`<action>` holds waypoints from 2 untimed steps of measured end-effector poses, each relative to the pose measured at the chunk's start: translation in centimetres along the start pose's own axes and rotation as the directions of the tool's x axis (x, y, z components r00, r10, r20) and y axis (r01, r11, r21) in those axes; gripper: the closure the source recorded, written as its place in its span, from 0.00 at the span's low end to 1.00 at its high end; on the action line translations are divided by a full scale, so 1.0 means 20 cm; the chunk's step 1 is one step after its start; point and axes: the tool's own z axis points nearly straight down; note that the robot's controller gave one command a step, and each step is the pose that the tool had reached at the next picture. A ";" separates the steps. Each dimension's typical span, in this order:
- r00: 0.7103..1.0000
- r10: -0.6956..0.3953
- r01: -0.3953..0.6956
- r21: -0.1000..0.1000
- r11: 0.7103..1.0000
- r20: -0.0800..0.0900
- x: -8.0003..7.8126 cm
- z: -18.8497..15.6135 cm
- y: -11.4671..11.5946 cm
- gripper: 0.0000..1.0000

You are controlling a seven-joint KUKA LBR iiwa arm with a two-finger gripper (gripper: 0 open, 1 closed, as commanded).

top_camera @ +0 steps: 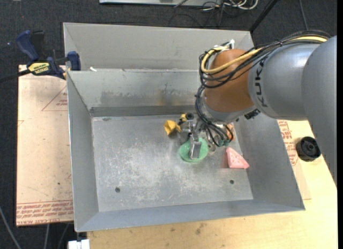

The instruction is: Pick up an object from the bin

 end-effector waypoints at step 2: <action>1.000 0.002 -0.002 -0.001 1.000 0.000 0.00 0.00 0.00 1.00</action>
Offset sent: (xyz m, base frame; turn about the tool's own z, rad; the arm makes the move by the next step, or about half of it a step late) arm 0.0000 0.0000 0.0000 0.0000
